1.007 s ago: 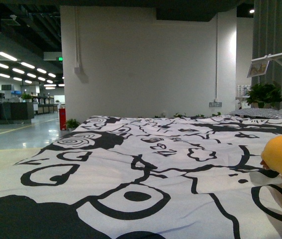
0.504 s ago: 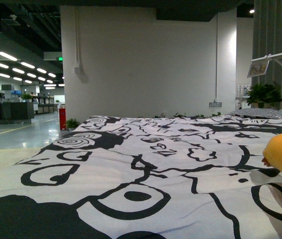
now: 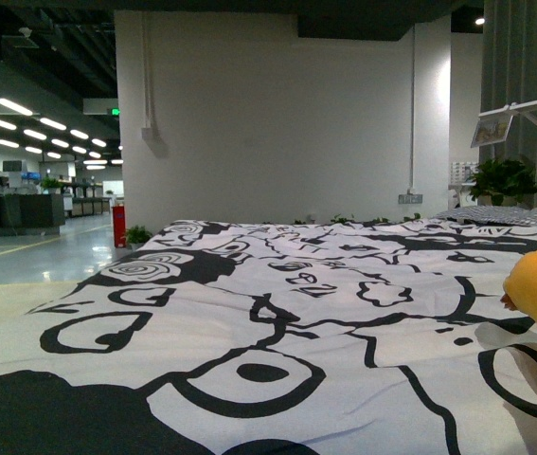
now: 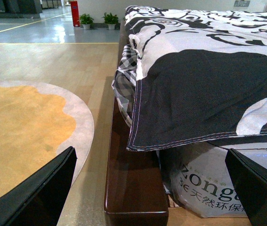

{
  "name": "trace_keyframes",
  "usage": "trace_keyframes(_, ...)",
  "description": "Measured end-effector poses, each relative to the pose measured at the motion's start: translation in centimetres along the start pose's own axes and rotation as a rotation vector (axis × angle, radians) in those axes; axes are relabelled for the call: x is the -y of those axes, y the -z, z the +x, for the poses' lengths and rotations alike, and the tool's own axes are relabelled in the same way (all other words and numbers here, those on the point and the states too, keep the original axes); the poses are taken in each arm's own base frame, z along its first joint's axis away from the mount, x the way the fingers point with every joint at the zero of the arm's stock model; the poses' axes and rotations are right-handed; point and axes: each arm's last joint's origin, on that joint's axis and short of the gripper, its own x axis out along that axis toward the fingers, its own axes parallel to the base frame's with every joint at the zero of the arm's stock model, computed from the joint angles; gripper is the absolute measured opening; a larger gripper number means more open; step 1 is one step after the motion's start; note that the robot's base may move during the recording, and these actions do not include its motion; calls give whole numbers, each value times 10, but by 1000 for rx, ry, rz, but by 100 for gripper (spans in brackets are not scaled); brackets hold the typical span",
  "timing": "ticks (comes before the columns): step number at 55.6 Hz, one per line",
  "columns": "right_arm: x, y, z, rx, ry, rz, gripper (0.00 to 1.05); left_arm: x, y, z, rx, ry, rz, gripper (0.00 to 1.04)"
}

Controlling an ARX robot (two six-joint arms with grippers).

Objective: Put away toys

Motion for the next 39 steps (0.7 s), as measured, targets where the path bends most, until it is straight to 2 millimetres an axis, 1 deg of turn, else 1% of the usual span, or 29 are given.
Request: trace_keyframes(39, 0, 0, 0, 0, 0, 0, 5, 0, 0, 0, 0, 0, 0, 98)
